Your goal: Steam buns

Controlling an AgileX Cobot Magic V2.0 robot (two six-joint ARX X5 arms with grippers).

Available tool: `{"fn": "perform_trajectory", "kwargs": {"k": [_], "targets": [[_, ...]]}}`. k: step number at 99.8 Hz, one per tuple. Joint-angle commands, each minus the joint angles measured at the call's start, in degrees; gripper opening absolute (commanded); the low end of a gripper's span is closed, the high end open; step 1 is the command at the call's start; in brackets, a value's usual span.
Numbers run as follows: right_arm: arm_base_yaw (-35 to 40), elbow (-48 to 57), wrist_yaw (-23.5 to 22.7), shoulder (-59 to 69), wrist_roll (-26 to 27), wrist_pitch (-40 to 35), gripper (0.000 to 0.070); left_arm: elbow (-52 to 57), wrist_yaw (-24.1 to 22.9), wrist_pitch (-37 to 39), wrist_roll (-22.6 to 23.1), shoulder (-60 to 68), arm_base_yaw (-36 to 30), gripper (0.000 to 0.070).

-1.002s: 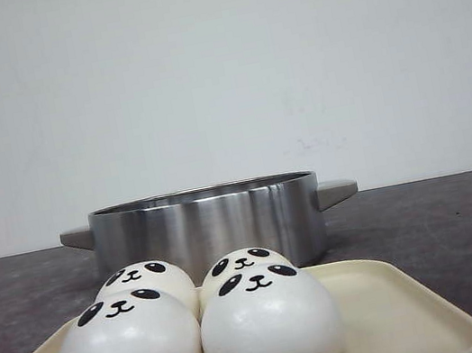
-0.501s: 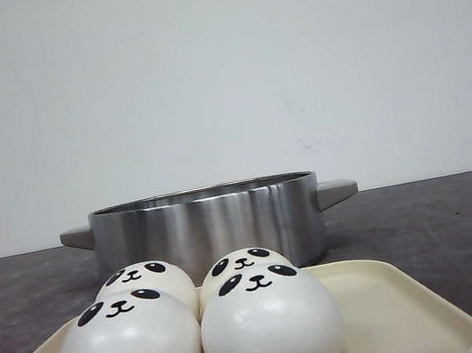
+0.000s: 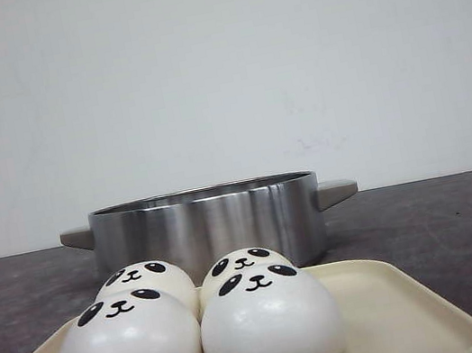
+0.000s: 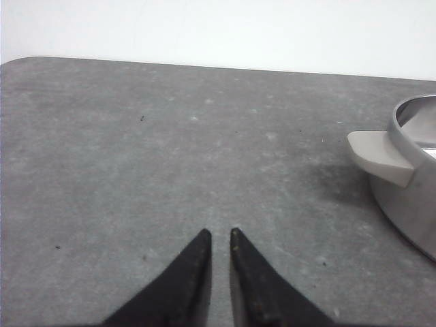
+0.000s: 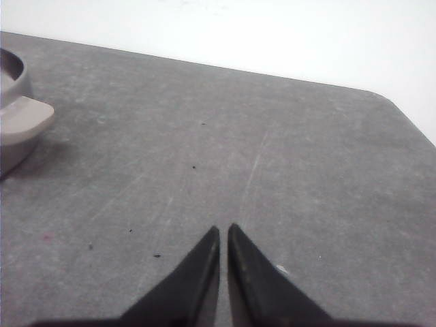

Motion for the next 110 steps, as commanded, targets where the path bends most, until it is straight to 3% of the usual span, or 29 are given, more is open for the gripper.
{"fn": "perform_trajectory", "kwargs": {"k": [1, 13, 23, 42, 53, 61, 69, 89, 99, 104, 110], "targets": [[0.07, -0.2, -0.17, -0.07, -0.2, 0.83, 0.0013, -1.05, 0.07, -0.26, 0.39, 0.0, 0.11, 0.0], [0.15, -0.2, -0.59, -0.07, 0.63, 2.03, 0.0013, -1.05, 0.07, -0.26, 0.37, 0.0, 0.11, 0.0], [0.15, -0.17, -1.77, -0.07, 5.73, 4.66, 0.0013, -1.03, 0.35, -0.09, -1.11, 0.0, 0.09, 0.0], [0.15, -0.15, -7.74, -0.07, 23.63, 12.55, 0.0012, 0.44, 4.42, -0.46, -23.76, 0.0, 0.09, 0.0], [0.15, 1.33, -10.47, -0.07, 30.49, 14.32, 0.0006, 3.21, 9.66, -0.22, -29.24, 0.02, 0.09, 0.0003], [0.15, 5.57, -11.85, 0.02, 32.0, 9.84, 0.0006, 6.67, 13.07, -0.48, -28.87, 0.7, 0.09, 0.0004], [0.13, 11.91, -11.76, 1.55, 31.41, 2.75, 0.0006, 11.91, 15.02, -2.64, -25.09, 2.89, 0.09, 0.0004], [0.15, 30.4, -11.87, 11.19, 21.22, -13.49, 0.0006, 29.75, 17.73, -12.24, -16.09, 14.93, 0.09, 0.0004], [0.15, 37.51, -12.68, 15.15, 18.1, -17.84, 0.0007, 37.29, 18.25, -16.5, -14.53, 19.63, 0.09, 0.001], [0.15, 40.06, -14.82, 16.57, 17.2, -18.29, 0.0041, 40.11, 18.51, -17.14, -14.58, 21.03, 0.09, 0.0102], [0.15, 42.4, -17.94, 17.77, 17.14, -18.08, 0.0247, 42.31, 18.95, -16.96, -14.62, 21.86, 0.09, 0.033]]}}
